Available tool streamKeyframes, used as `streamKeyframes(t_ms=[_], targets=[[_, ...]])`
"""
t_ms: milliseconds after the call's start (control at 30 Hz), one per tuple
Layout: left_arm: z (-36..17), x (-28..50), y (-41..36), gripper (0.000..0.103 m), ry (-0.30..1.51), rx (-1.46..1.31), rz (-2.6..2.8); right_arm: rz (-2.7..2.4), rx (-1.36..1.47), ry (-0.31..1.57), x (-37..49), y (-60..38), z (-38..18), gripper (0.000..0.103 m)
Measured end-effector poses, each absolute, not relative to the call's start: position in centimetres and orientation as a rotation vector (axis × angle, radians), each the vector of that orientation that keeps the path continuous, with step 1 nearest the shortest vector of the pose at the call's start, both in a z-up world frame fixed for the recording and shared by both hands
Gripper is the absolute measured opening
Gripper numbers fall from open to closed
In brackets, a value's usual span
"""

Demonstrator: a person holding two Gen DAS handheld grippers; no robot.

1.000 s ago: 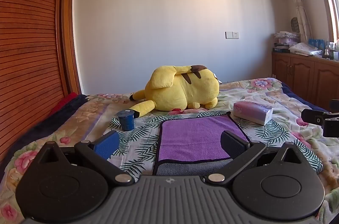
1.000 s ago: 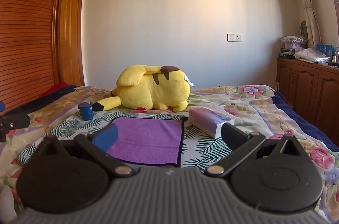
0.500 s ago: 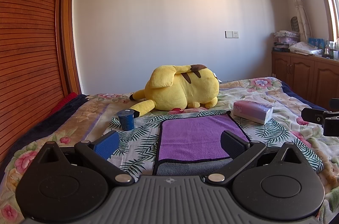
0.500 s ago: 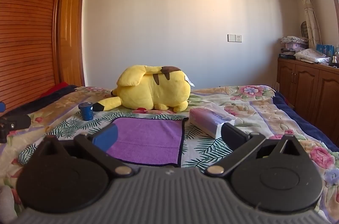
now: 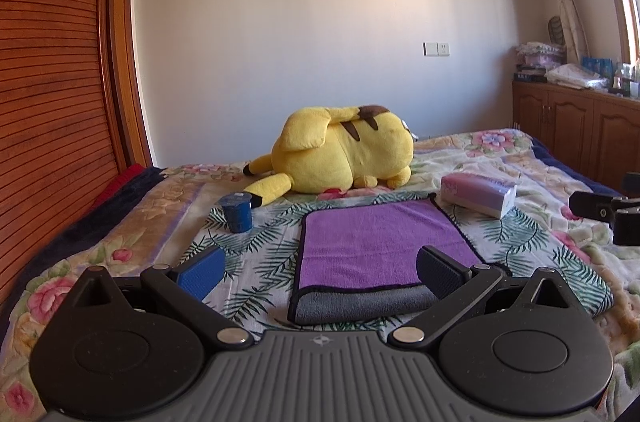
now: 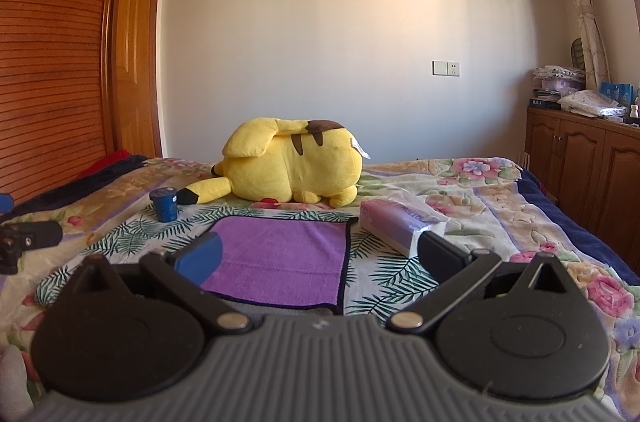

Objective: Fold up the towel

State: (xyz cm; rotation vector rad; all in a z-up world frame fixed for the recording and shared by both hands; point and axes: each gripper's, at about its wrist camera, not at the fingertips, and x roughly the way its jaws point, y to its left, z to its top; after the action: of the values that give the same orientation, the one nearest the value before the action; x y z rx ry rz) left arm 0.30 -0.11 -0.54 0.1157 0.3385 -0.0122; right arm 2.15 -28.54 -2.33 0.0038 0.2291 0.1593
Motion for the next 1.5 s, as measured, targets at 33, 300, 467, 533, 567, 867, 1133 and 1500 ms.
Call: streamKeyframes(t_ms=[33,300,467,533,567,867,1133,1500], targets=[[-0.7,0.4,-0.1,0.087,0.348,0.118,-0.012,0.160,0.005,0.232,2.3,-28.5,-2.4,0.103],[-1.4,1.2,-0.5,0.087,0.410,0.140,-0.027,0.170,-0.007,0.280,3.2,-28.0,-2.8,0.103],[-1.9,1.8,-1.0,0.087,0.437,0.157,-0.038,0.179,-0.016,0.310,3.6,-27.5,-3.2,0.103],[-2.0,2.0,-1.1,0.087,0.444,0.162,-0.038,0.186,-0.021,0.321,3.9,-27.3,-3.3,0.103],[-2.0,2.1,-1.1,0.087,0.446,0.165,-0.035,0.190,-0.023,0.326,4.0,-27.2,-3.3,0.103],[-2.3,3.3,-1.2,0.087,0.460,0.172,-0.038,0.239,-0.033,0.384,5.3,-26.7,-3.9,0.103],[-2.7,4.9,-1.0,0.087,0.480,0.197,-0.038,0.262,-0.045,0.423,6.8,-26.5,-4.3,0.103],[-3.1,6.7,-0.7,0.087,0.508,0.192,-0.045,0.290,-0.056,0.450,8.3,-26.2,-4.9,0.103]])
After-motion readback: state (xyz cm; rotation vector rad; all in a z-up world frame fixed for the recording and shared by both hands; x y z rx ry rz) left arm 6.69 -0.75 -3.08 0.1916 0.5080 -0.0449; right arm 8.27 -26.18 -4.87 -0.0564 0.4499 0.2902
